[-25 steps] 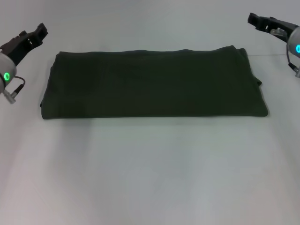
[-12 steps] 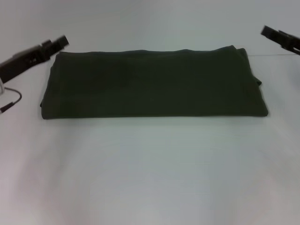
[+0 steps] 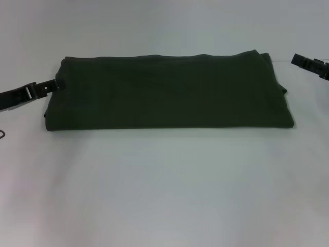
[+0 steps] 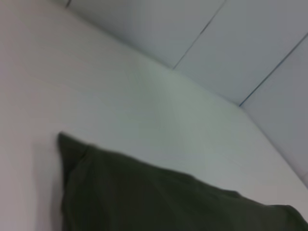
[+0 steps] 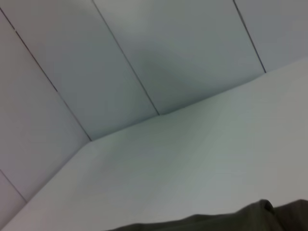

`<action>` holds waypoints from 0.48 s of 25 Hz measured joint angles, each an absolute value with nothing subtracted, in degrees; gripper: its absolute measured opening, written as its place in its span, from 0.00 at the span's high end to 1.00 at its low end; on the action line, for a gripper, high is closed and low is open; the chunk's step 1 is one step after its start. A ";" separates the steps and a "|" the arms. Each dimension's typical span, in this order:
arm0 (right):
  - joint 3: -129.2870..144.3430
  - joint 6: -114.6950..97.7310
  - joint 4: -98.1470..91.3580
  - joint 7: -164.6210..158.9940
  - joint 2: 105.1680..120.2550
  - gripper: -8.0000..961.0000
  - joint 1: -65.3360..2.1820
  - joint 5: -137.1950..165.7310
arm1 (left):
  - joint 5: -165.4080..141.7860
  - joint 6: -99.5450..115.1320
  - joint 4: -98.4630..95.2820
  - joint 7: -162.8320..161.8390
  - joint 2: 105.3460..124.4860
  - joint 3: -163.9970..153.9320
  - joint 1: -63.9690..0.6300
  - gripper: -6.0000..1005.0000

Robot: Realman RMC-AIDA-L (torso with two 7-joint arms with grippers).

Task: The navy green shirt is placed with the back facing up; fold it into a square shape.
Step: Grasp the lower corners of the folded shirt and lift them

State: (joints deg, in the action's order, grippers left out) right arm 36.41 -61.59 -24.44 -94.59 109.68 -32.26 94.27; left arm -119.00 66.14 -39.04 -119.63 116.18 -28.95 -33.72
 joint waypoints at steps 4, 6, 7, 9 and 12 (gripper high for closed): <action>36.38 -61.77 -24.97 -94.58 109.66 0.13 -32.22 96.05 | -121.75 66.06 -40.28 -124.86 116.19 -28.63 -33.35 0.24; 36.38 -61.80 -25.10 -94.58 109.65 0.05 -32.16 96.51 | -123.33 65.80 -40.46 -125.50 116.15 -28.27 -33.40 0.19; 36.38 -61.82 -25.11 -94.58 109.64 0.05 -32.15 96.83 | -124.14 65.60 -40.40 -125.59 116.10 -28.09 -33.52 0.17; 36.38 -61.84 -25.11 -94.58 109.63 0.05 -32.21 97.29 | -125.49 65.02 -40.11 -125.65 116.06 -28.04 -33.70 0.13; 36.38 -61.80 -25.13 -94.58 109.61 0.05 -32.40 97.99 | -126.10 62.51 -39.59 -125.62 116.25 -28.30 -33.75 0.07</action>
